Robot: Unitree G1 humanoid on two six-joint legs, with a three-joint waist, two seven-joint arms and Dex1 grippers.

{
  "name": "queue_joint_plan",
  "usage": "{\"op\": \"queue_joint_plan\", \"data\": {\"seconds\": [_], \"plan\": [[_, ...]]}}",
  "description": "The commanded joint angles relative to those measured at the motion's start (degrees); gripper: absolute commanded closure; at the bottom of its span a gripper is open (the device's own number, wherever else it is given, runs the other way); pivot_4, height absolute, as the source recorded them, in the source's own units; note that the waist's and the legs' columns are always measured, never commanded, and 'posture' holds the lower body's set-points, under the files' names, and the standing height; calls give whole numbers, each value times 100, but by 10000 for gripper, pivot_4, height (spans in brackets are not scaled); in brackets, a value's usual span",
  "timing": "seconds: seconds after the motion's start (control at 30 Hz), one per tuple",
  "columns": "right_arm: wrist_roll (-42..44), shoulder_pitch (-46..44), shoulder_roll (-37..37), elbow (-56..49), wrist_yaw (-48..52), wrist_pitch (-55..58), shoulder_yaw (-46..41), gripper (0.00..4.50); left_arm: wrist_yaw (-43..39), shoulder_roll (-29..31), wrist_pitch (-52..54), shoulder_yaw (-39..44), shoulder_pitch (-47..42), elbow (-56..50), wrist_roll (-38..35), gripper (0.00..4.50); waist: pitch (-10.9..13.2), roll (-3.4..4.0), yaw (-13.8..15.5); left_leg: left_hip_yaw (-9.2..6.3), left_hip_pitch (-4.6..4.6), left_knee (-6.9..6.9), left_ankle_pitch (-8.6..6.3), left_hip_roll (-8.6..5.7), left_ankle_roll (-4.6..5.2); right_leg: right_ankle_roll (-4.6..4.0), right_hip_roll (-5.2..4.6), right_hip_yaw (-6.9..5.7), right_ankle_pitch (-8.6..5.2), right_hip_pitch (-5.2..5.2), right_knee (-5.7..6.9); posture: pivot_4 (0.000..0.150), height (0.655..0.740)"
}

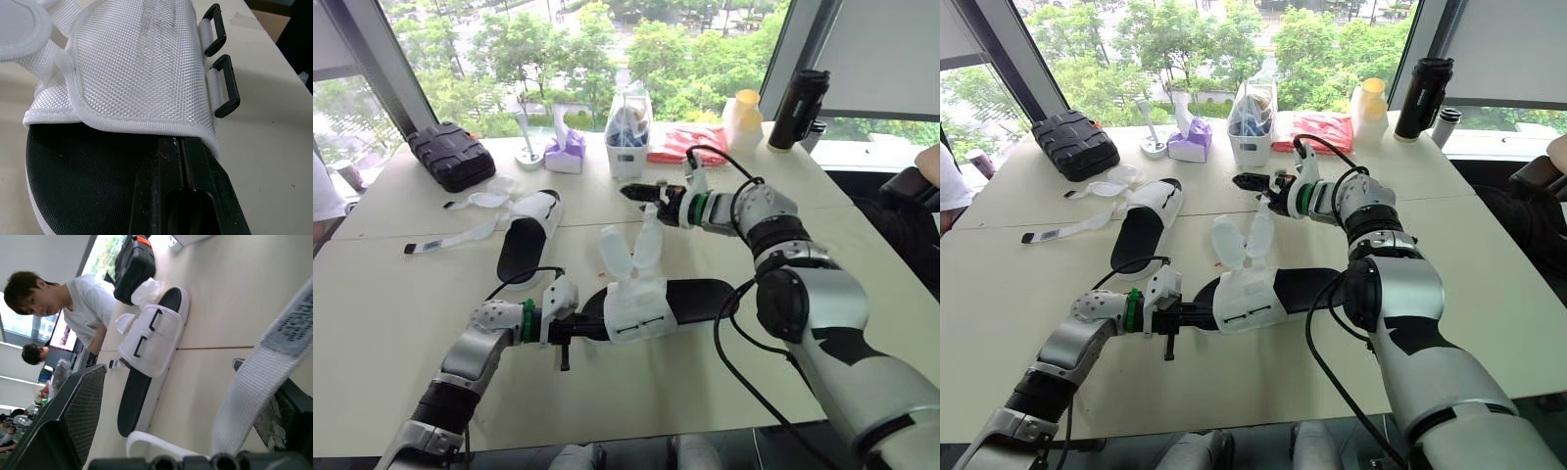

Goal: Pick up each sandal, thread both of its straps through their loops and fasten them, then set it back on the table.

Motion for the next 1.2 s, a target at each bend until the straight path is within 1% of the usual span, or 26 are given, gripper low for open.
{"op": "queue_joint_plan", "data": {"seconds": [0.03, 0.07, 0.1, 0.13, 0.23, 0.3, 0.33, 0.43, 0.5, 0.53, 0.57, 0.6, 0.67, 0.7, 0.77, 0.83, 0.9, 1.03, 1.17, 1.2], "plan": [[63, -253, -7, -28, 87, -130, -119, 5390, 1, -7, 45, -188, 95, 36, 113, 45000, 0, 0, 0, 0, 0, 0, 0, 0, 0, 0, 0, 0, 0, 0, 0, 1500, 7400], [65, -258, -13, -33, 110, -133, -123, 8034, 2, -8, 45, -187, 96, 40, 111, 45000, 0, 0, 0, 0, 0, 0, 0, 0, -1, 0, 0, 0, 0, 0, 0, 1500, 7400], [66, -260, -18, -35, 126, -134, -124, 12570, 3, -10, 46, -185, 97, 43, 110, 45000, 0, 0, 0, 0, 0, 0, 0, 0, 0, 0, 0, 0, 0, 0, 0, 1500, 7400], [76, -256, -29, -65, 205, -121, -113, 18663, -1, -9, 40, -187, 96, 49, 111, 45000, 0, 0, -1, 0, 0, 0, 0, 0, -1, 0, 0, 0, 0, 0, 0, 1500, 7400], [132, -242, -85, -234, 595, 79, -52, 33152, 5, -15, 45, -191, 91, 48, 113, 45000, 0, 0, 0, 0, 0, 0, 0, 0, 0, 0, 0, 0, 0, 0, 0, 1500, 7400], [156, -231, -111, -358, 830, 234, -10, 44575, 7, -15, 45, -196, 94, 40, 116, 45000, 0, 0, -1, 0, 0, 0, 0, 0, 0, 0, 0, 0, 0, 0, 0, 1500, 7400], [150, -225, -116, -399, 903, 284, 8, 44575, 6, -15, 44, -196, 95, 39, 117, 45000, 0, 0, 0, 0, 0, 0, 0, 0, 0, 0, 0, 0, 0, 0, 0, 1500, 7400], [181, -36, -171, -1119, 1450, 685, 319, 44575, -6, -12, 52, -204, 87, 40, 116, 45000, 0, 0, 1, 0, -1, 1, -1, 0, 1, 0, 0, 0, 0, -1, 1, 1500, 7400], [312, 357, -251, -2329, 1939, 895, 735, 44575, -12, -9, 62, -210, 81, 33, 116, 45000, 0, 0, 17, -1, -2, 1, -1, 0, 2, 0, 0, 0, 0, -1, 1, 1500, 7400], [391, 672, -324, -3199, 2129, 945, 997, 44575, -11, -6, 74, -210, 79, 29, 113, 45000, 0, 0, 24, -5, -4, 2, -1, 0, 2, 0, 0, -3, 0, 0, 0, 1500, 7400], [450, 901, -373, -3799, 2219, 980, 1157, 44575, -10, -5, 82, -210, 78, 25, 111, 45000, 0, 0, 27, -4, -6, 1, -3, 0, 5, 1, -1, -3, 0, -1, -2, 1500, 7400], [530, 1248, -489, -4635, 2340, 979, 1396, 44575, -13, -2, 84, -212, 77, 25, 110, 45000, 0, 0, 25, -6, -8, 3, -3, -1, 5, 1, -1, -4, 0, -2, -3, 1500, 7400], [773, 2183, -871, -6651, 2785, 748, 1899, 44575, -28, 1, 87, -217, 69, 31, 108, 45000, 0, 0, 46, -7, -8, 2, -1, -1, 1, 2, -1, -4, -1, -4, -4, 1500, 7400], [892, 2506, -1018, -7310, 2927, 686, 2038, 44575, -35, 3, 90, -217, 64, 35, 105, 45000, 0, 0, 34, -13, -12, 1, -1, 0, 1, 2, -2, -10, -1, -3, -8, 1500, 7400], [911, 3028, -1299, -8149, 3064, 441, 2275, 44575, -46, -1, 81, -218, 37, 70, 112, 45000, 0, 1, 28, -11, -11, 0, -2, 0, 1, 5, -2, -11, -2, -2, -12, 1500, 7400], [755, 3493, -1598, -8669, 3260, -15, 2527, 44575, -46, -14, 79, -215, 7, 111, 113, 45000, -1, 1, 25, -6, -6, 3, -7, 1, 10, 10, -2, -11, 1, 2, -11, 1500, 7400], [588, 3773, -1859, -8902, 3429, -401, 2757, 44575, -55, -17, 70, -214, -9, 138, 116, 45000, 0, 0, 31, -5, -4, 6, -6, 2, 10, 18, -2, -12, 6, 8, -11, 1500, 7400], [410, 4183, -2310, -9041, 3827, -984, 3130, 44575, -85, -12, 53, -213, -46, 194, 116, 45000, 0, -1, 33, -5, -1, 21, -7, 3, 12, 20, 0, -13, 7, 18, -11, 1500, 7400], [180, 4372, -2531, -8956, 4052, -1473, 3446, 44575, -99, -6, 42, -234, -60, 212, 115, 45000, 0, -1, 39, -6, -2, 28, -9, 3, 15, 20, 0, -14, 7, 21, -11, 1500, 7400], [153, 4388, -2545, -8926, 4081, -1545, 3491, 42015, -101, -3, 41, -235, -65, 219, 113, 45000, 0, -1, 40, -5, -2, 28, -9, 4, 15, 20, 0, -13, 7, 21, -11, 1500, 7400]]}}
